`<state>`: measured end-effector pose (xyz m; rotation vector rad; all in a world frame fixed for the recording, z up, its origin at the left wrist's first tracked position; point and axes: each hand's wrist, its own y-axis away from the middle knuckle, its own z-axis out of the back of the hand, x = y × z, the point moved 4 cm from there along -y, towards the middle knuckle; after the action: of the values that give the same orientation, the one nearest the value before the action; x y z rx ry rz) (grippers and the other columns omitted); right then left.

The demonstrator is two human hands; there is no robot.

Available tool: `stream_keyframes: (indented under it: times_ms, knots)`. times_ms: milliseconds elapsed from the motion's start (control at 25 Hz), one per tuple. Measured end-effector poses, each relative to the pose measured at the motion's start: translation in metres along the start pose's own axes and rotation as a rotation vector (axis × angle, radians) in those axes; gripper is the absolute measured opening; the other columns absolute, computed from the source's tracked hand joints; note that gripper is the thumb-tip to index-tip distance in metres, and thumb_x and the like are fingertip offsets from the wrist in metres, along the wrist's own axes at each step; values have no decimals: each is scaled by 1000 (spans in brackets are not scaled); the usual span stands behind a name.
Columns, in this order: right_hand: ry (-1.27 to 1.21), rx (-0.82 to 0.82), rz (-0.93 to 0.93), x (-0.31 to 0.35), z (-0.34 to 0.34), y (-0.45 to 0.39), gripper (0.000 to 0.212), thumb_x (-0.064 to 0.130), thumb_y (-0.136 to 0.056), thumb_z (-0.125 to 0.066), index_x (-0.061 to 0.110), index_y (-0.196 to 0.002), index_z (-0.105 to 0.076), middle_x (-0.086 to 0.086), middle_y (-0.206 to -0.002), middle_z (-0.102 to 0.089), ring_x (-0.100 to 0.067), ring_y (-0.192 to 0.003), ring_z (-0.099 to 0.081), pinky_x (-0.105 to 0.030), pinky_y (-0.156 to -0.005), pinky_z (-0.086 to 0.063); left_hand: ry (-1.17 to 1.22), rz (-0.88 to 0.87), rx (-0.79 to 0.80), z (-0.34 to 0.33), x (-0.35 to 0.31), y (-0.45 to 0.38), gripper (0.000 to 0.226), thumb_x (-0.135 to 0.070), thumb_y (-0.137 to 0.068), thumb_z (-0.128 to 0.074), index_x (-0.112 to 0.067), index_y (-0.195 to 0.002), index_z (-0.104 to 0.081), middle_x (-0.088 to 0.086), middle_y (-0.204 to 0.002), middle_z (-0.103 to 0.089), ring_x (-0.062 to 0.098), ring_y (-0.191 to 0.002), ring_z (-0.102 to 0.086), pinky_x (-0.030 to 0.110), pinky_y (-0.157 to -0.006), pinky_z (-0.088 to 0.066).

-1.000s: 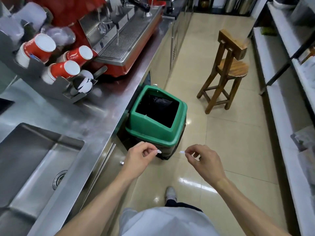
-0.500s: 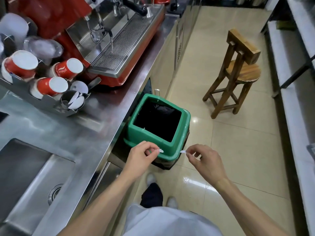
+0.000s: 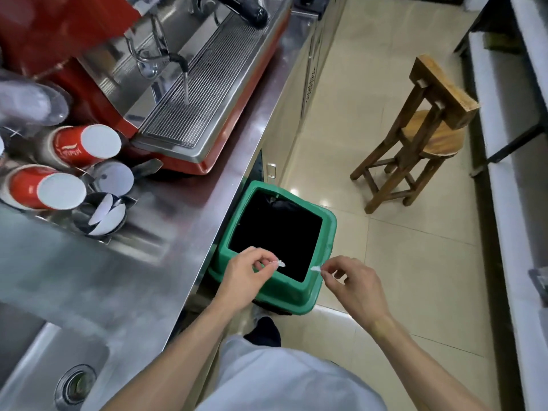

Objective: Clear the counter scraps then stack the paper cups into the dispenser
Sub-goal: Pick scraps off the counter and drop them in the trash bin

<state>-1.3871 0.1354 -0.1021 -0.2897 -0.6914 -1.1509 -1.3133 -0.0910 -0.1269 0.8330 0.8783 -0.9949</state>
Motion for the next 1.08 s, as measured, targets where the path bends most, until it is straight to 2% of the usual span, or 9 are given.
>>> stream_keyframes:
  times_ms: [120,200,320,480,800,960,1080]
  knots:
    - [-8,14,-59,2,-16,-23,7,29,-90,-68,35,-87,-69,23,-83,-66,5,-81,-58,-10,-66,-42,10,9,38,8,8,-25,18,-14,-86,-74,-31,-81,-74,-6,-80,-63,3,-70,-54,11,-67,-44]
    - [-29,28,-111,0,-30,-37,9,29,-90,-68,36,-86,-68,23,-83,-67,6,-81,-59,-9,-65,-41,-20,19,71,10,14,-43,20,-14,-86,-74,-33,-82,-73,-2,-82,-64,9,-72,-56,12,-68,-45]
    - [-46,61,-181,-9,-45,-55,10,29,-90,-68,38,-85,-67,23,-83,-68,5,-79,-60,-9,-66,-43,-35,49,97,10,27,-65,25,-15,-86,-74,-39,-79,-71,-7,-79,-63,6,-70,-56,11,-66,-44]
    - [-71,110,-253,-26,-58,-79,11,28,-89,-68,37,-82,-66,20,-85,-69,1,-79,-62,-21,-69,-51,-18,176,108,0,52,-83,18,-15,-86,-75,-32,-81,-73,-14,-75,-64,0,-69,-54,11,-65,-45]
    - [33,356,-312,-78,-110,-139,8,27,-91,-63,34,-86,-64,14,-85,-69,-5,-77,-64,-29,-72,-55,-41,386,63,-47,111,-116,15,-12,-83,-75,-26,-78,-74,1,-77,-68,1,-65,-53,11,-63,-45]
    - [166,512,-260,-97,-153,-169,10,22,-92,-55,25,-95,-64,4,-95,-71,-18,-86,-66,-34,-74,-54,-148,488,96,-72,146,-147,9,-16,-84,-75,-22,-78,-73,-9,-69,-64,3,-64,-55,9,-61,-43]
    - [267,564,-191,-107,-184,-192,15,22,-94,-52,20,-102,-64,-3,-102,-70,-27,-94,-65,-36,-75,-52,-293,560,169,-84,172,-175,6,-23,-85,-72,-25,-79,-71,-11,-70,-66,10,-72,-65,23,-68,-53]
